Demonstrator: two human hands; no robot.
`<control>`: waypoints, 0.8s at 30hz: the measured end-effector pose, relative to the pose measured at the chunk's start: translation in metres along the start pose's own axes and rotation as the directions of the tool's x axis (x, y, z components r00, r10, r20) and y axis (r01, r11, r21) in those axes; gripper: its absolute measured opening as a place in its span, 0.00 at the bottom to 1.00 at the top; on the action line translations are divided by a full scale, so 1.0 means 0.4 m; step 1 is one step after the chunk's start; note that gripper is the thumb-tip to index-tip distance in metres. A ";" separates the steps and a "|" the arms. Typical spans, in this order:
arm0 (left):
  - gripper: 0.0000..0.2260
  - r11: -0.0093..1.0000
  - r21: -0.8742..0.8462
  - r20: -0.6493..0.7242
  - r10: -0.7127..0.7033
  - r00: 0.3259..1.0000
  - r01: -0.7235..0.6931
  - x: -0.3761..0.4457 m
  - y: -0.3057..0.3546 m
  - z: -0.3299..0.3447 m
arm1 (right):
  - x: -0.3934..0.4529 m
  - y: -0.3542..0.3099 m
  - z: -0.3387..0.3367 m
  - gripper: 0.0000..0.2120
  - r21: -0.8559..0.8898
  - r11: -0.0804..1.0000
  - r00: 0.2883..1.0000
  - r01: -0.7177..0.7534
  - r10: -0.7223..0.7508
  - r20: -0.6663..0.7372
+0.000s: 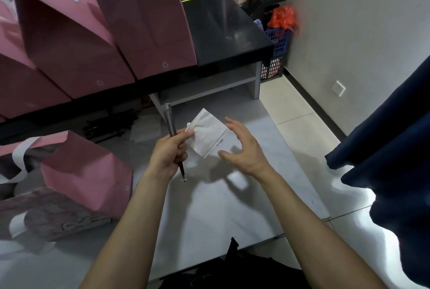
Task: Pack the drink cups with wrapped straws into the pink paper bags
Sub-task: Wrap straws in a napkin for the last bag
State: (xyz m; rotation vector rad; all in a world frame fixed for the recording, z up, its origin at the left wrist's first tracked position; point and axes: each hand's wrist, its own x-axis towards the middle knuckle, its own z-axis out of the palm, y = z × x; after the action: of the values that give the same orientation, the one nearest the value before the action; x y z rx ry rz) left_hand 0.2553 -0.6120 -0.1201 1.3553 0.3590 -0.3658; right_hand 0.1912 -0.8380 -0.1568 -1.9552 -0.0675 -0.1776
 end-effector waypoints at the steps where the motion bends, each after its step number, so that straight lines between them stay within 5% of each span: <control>1: 0.04 1.000 -0.025 0.020 -0.017 1.000 0.018 0.000 0.002 0.000 | 0.008 -0.004 0.008 0.34 -0.023 1.000 1.000 0.015 -0.015 -0.014; 4: 0.07 0.996 -0.067 0.049 -0.060 0.997 0.063 -0.004 0.004 -0.006 | 0.027 -0.016 0.023 0.28 -0.045 0.998 0.996 0.045 -0.048 -0.070; 10: 0.06 0.998 -0.016 0.016 -0.056 0.998 0.056 0.001 0.009 -0.037 | 0.043 -0.026 0.028 0.02 -0.003 1.000 0.987 0.017 -0.018 -0.157; 13: 0.09 0.994 0.104 -0.016 0.032 0.999 -0.030 0.000 0.026 -0.071 | 0.054 -0.010 0.020 0.12 0.137 0.974 0.967 -0.178 0.199 -0.158; 16: 0.08 0.973 0.191 0.128 0.109 0.986 -0.132 -0.017 0.055 -0.108 | 0.057 0.010 0.005 0.17 0.183 0.942 0.936 -0.282 0.312 -0.163; 19: 0.03 0.943 0.257 0.338 0.119 0.934 -0.213 -0.039 0.081 -0.115 | 0.053 0.002 -0.010 0.17 0.185 0.955 0.955 -0.233 0.261 -0.142; 24: 0.05 0.901 0.317 0.498 0.108 0.861 -0.296 -0.050 0.096 -0.082 | 0.050 -0.049 -0.023 0.16 0.245 0.960 0.990 -0.136 0.143 -0.013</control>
State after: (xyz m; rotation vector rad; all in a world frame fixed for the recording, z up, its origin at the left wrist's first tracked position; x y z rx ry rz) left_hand 0.2538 -0.5723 -0.0833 1.6140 -0.2836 -0.5909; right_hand 0.2073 -0.8395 -0.1322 -1.7039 0.0664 -0.1011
